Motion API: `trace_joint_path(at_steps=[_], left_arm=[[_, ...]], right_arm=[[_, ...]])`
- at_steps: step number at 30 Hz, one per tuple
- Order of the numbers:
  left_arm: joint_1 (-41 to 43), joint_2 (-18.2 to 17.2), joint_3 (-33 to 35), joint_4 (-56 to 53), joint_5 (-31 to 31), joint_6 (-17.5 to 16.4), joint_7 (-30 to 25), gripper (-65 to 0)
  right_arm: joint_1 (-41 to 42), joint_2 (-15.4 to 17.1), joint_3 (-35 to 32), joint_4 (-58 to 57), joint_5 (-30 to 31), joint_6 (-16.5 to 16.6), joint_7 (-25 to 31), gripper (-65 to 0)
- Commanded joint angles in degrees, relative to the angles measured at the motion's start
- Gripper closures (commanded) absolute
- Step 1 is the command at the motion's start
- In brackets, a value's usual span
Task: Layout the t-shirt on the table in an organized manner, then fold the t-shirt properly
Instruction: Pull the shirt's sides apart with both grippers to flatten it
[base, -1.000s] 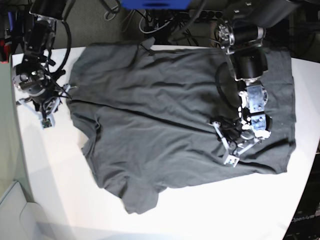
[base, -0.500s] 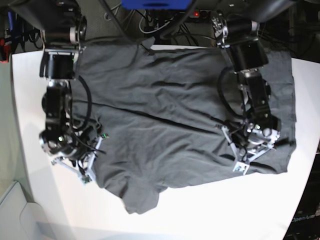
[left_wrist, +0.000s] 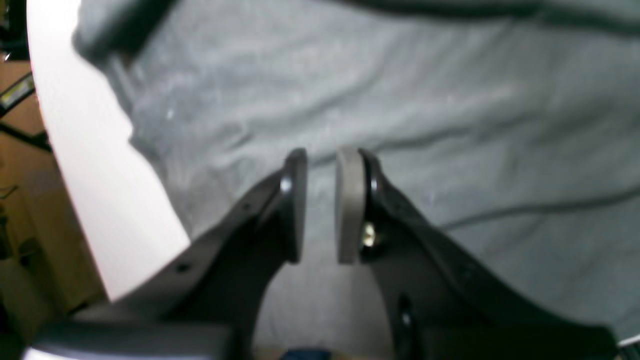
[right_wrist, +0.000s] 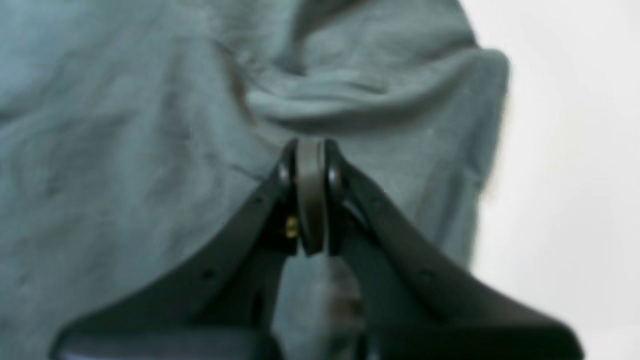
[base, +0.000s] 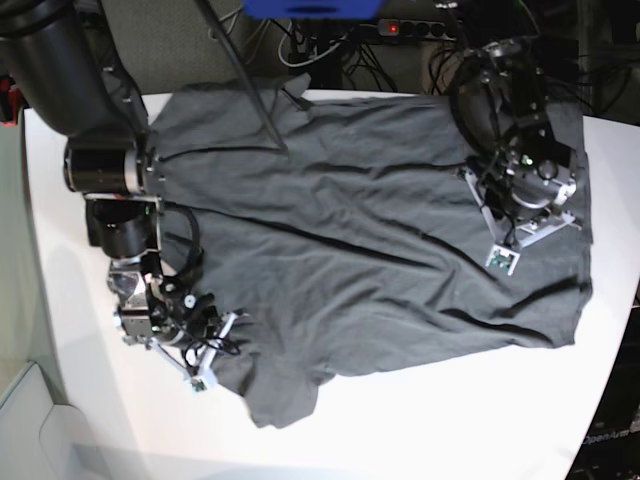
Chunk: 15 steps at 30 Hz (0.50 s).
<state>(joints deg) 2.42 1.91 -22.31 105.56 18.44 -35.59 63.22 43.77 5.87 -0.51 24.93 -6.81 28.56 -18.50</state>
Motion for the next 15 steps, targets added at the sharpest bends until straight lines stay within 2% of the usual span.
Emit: trace_joint_path(at_steps=[1,7,9,15], left_arm=[[-0.09,-0.29,0.02,1.04,0.24,0.30,-0.41,-10.8],[5.45,-1.60,-0.07,1.30,-0.11,0.30,-0.76,-10.8],[6.33,-1.96,-0.16,1.30,-0.11,0.30,-0.85,-10.7],[8.09,-3.01,-3.50,1.39,-0.19,0.21,-1.02,-10.7]], right_arm=[[2.17,0.77,0.12,0.79,0.79,-1.00,2.11,0.0],[-1.26,1.03,0.12,0.79,0.70,-1.87,4.48,0.0],[-2.14,1.03,0.12,0.79,0.70,-3.46,5.45,0.0],[-5.22,3.05,0.03,0.79,0.70,-17.17,10.02,0.0]])
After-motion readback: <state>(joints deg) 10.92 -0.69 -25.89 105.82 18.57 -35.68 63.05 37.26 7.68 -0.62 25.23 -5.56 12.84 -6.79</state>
